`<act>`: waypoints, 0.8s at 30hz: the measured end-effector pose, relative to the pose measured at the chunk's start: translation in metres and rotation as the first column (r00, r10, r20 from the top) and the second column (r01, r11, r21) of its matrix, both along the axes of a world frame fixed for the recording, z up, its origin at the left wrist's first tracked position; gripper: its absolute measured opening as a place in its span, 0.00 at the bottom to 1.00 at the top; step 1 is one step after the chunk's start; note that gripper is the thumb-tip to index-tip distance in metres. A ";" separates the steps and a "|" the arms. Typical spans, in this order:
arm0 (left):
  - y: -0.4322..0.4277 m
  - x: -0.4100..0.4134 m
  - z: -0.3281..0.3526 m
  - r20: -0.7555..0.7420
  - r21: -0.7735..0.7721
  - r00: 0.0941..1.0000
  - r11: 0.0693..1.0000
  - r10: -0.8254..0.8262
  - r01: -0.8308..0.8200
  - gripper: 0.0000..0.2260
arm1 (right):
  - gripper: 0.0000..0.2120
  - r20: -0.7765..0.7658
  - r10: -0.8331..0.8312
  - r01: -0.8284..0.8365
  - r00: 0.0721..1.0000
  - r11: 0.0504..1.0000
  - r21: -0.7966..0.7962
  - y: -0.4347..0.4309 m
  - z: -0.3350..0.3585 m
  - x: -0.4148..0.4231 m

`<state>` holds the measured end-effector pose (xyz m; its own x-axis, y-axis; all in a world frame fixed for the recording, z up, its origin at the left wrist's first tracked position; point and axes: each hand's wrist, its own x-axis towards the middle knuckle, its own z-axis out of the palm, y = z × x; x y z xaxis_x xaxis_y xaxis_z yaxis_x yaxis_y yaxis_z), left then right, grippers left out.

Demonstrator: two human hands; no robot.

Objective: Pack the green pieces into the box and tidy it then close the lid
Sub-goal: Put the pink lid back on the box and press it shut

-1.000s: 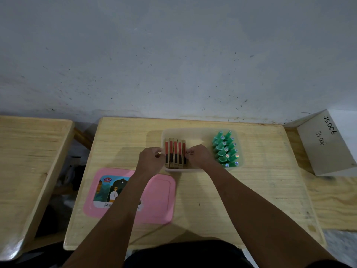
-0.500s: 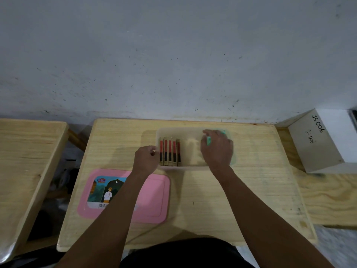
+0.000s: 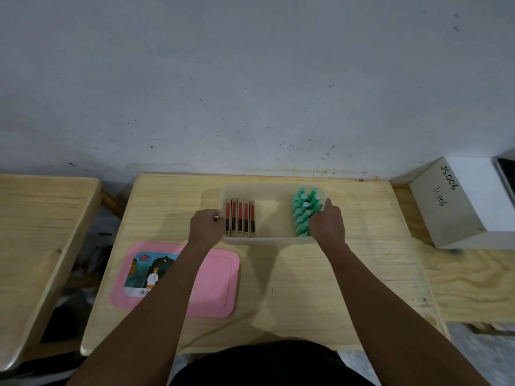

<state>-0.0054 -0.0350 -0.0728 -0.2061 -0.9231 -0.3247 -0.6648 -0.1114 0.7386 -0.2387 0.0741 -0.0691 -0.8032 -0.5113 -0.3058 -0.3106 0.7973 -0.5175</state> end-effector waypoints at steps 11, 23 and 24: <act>-0.004 0.102 -0.021 0.305 0.004 0.941 0.988 0.148 -0.156 0.26 | 0.12 -0.333 0.737 -0.803 0.588 0.580 -0.136 0.014 -0.011 0.128; 0.027 0.162 -0.048 0.524 0.036 0.816 0.951 0.244 -0.308 0.29 | 0.28 0.278 0.526 -0.578 0.804 0.800 0.159 0.011 -0.036 0.182; 0.026 0.164 -0.047 0.516 0.028 0.820 0.952 0.248 -0.305 0.29 | 0.29 0.338 0.465 -0.528 0.819 0.841 0.122 0.008 -0.036 0.185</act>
<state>0.1581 -0.0090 -0.1201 0.2698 -0.8713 -0.4099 -0.8687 -0.4039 0.2868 -0.0538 0.0826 -0.1053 -0.3182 -0.7179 -0.6192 -0.5572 0.6700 -0.4905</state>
